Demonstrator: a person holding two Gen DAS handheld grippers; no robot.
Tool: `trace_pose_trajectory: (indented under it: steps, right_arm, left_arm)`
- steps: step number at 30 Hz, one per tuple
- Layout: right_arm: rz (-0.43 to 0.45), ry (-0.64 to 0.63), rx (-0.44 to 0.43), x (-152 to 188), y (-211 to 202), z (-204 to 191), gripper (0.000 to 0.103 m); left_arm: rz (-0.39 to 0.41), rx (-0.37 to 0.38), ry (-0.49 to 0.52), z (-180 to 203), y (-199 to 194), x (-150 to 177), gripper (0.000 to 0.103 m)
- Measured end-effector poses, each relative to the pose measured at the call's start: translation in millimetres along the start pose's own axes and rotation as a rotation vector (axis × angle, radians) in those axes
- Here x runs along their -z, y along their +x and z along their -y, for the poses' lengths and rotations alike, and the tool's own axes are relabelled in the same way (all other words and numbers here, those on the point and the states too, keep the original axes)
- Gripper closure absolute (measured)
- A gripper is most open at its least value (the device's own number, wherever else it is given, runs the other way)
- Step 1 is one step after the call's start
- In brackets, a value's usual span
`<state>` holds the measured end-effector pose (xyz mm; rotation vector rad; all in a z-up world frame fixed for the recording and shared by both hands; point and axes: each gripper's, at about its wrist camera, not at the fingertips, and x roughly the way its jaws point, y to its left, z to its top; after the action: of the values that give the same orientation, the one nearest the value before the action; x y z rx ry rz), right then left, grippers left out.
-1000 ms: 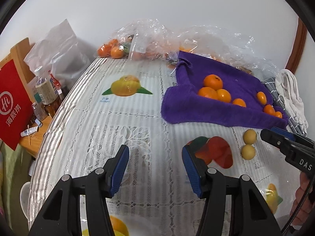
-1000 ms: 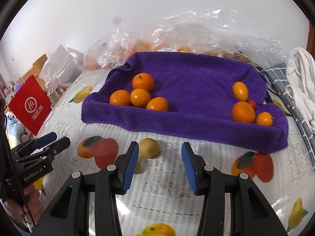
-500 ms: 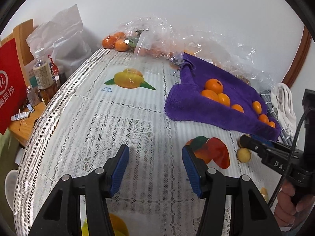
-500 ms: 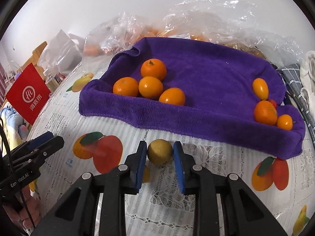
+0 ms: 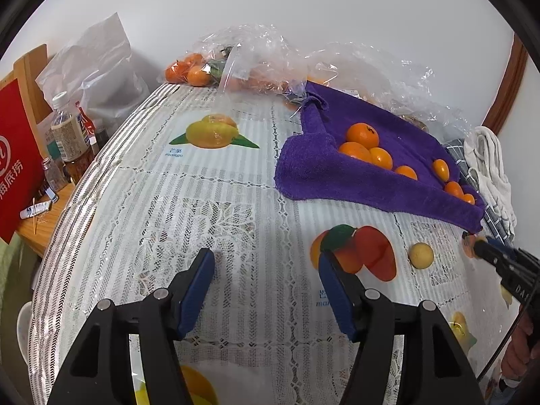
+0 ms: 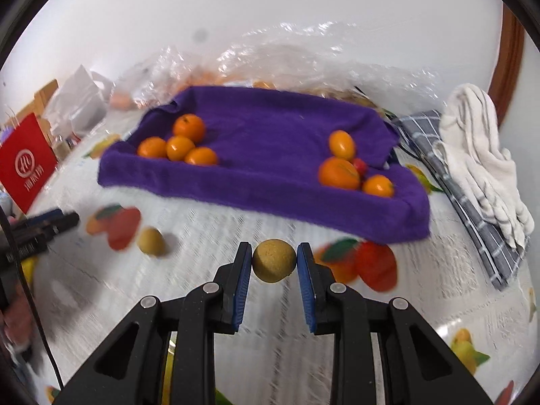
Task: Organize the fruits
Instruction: 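Grasp a yellow fruit with the right tool while the left tool grasps another yellow fruit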
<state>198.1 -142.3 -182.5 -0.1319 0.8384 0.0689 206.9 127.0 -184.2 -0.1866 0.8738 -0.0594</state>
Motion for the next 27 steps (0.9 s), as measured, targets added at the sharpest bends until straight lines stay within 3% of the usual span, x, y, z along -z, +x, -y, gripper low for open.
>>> trace_pose_trajectory:
  steps: [10, 27]
  right_arm:
    - [-0.07, 0.002, 0.0, 22.0, 20.9, 5.8, 0.076]
    - [-0.021, -0.017, 0.038, 32.2, 5.4, 13.1, 0.076]
  left_arm:
    - [-0.005, 0.009, 0.001, 1.4, 1.2, 0.0, 0.038]
    - [0.012, 0.028, 0.013, 4.5, -2.9, -0.2, 0.038]
